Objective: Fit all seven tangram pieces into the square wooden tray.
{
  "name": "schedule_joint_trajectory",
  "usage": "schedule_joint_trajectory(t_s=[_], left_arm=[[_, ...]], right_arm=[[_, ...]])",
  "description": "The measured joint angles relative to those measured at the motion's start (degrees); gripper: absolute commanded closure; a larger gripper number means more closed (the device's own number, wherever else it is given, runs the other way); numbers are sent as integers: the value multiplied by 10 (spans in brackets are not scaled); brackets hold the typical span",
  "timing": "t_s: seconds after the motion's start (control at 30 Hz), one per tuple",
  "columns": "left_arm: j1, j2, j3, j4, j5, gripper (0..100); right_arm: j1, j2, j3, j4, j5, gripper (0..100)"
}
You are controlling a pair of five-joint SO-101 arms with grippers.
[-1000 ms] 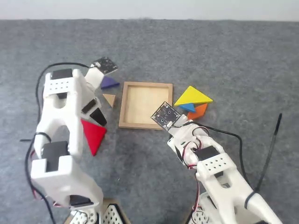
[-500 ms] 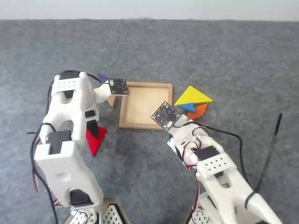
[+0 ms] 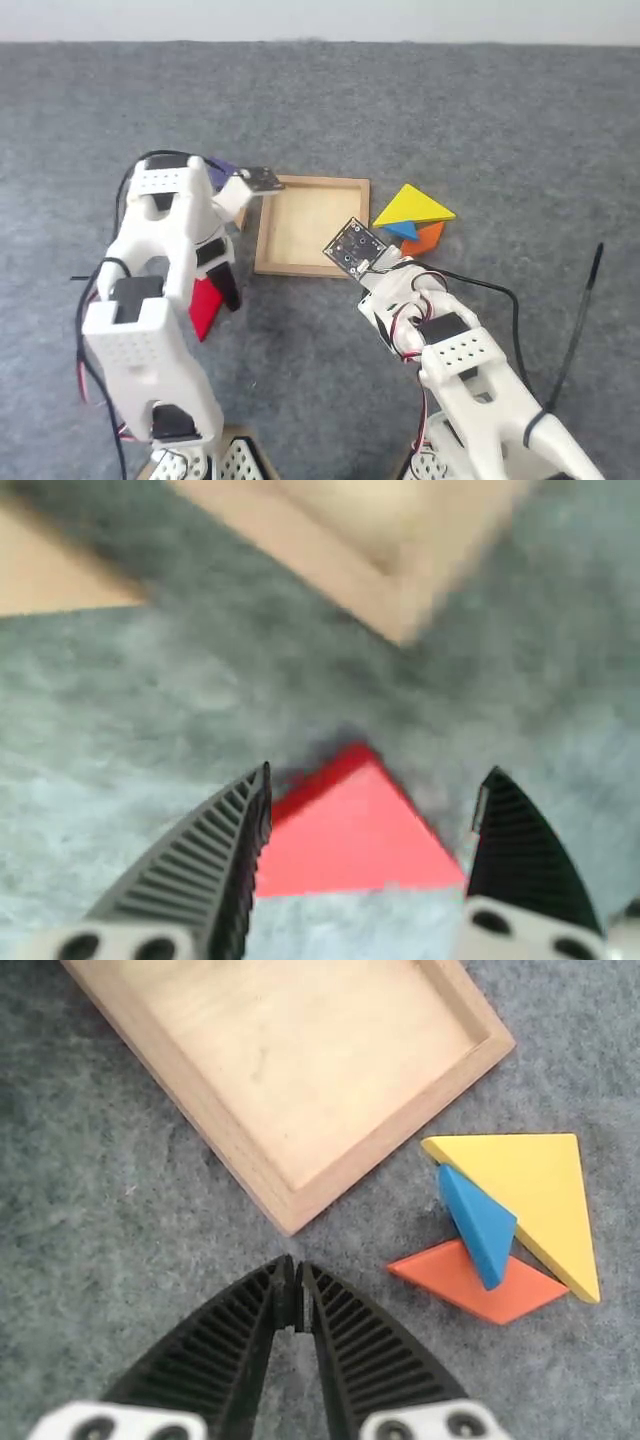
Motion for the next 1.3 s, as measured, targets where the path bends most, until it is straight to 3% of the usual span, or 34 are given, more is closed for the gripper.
schedule_joint_trajectory(t_s=[0.23, 0.4, 0.9, 1.3], left_arm=[[-13, 22, -15, -33, 181, 701], [-53, 22, -15, -40, 224, 731], [-178, 23, -22, 28, 228, 732], [-310, 23, -22, 78, 26, 731]], right_arm=[[0, 0, 0, 0, 0, 991], [0, 0, 0, 0, 0, 991], [0, 0, 0, 0, 0, 991], [0, 0, 0, 0, 0, 991]])
